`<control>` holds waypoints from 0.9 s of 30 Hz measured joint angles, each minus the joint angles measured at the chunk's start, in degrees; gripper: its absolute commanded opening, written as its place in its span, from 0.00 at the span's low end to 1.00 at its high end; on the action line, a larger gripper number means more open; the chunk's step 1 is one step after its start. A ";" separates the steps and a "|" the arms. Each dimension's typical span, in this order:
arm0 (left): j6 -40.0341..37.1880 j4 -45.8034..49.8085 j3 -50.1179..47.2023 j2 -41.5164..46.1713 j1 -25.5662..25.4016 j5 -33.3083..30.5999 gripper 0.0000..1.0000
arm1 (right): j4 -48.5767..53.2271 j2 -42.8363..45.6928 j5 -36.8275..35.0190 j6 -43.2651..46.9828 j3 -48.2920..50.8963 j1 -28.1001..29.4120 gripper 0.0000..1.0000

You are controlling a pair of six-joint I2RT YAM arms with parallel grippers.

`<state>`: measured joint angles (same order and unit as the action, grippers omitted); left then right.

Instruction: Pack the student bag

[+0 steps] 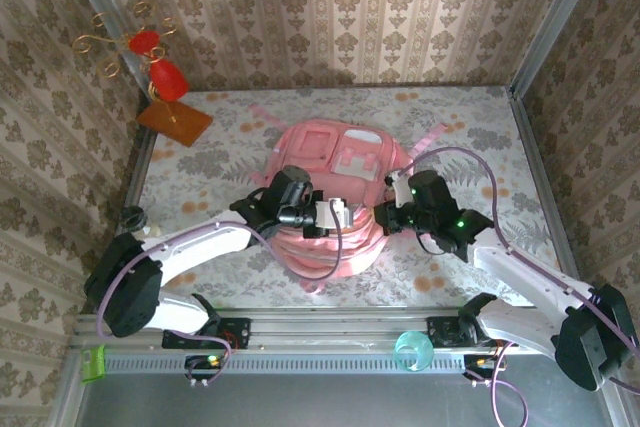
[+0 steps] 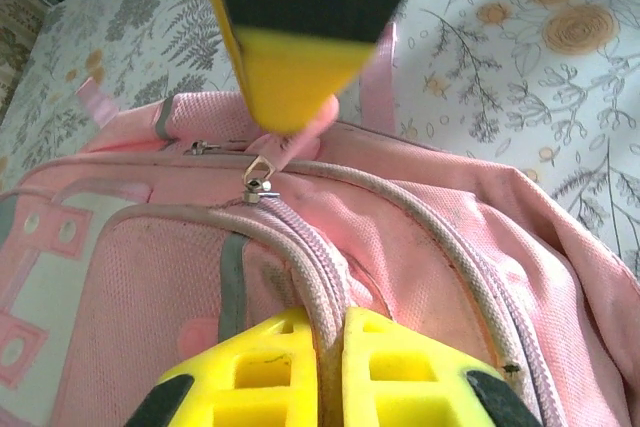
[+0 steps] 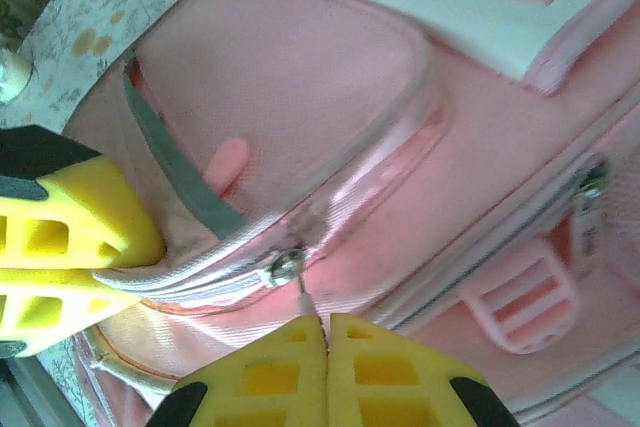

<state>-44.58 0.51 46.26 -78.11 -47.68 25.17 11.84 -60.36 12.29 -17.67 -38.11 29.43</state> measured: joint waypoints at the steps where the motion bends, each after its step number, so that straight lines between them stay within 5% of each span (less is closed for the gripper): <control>1: -0.35 0.61 -0.31 0.31 0.55 0.55 0.00 | 0.13 -0.02 -0.81 -0.02 -0.09 -0.52 0.00; 8: -1.60 2.10 -1.62 1.73 2.45 2.60 0.00 | 0.81 -3.45 -3.08 0.22 -0.17 -2.95 0.00; 12: -1.60 2.08 -1.62 1.73 2.51 2.97 0.00 | 1.25 -2.71 -0.66 2.97 -0.17 -1.40 0.25; 17: -1.60 1.99 -1.81 1.73 3.63 5.09 0.00 | -1.84 -0.33 0.76 8.37 0.76 2.12 0.39; 27: 3.21 -2.54 -1.86 -0.57 2.69 3.43 0.00 | -5.22 -3.61 -0.96 8.79 0.15 -0.48 0.45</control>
<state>-41.36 -2.02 44.40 -78.67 -44.99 28.60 6.61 -63.96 11.33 -8.88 -37.95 28.95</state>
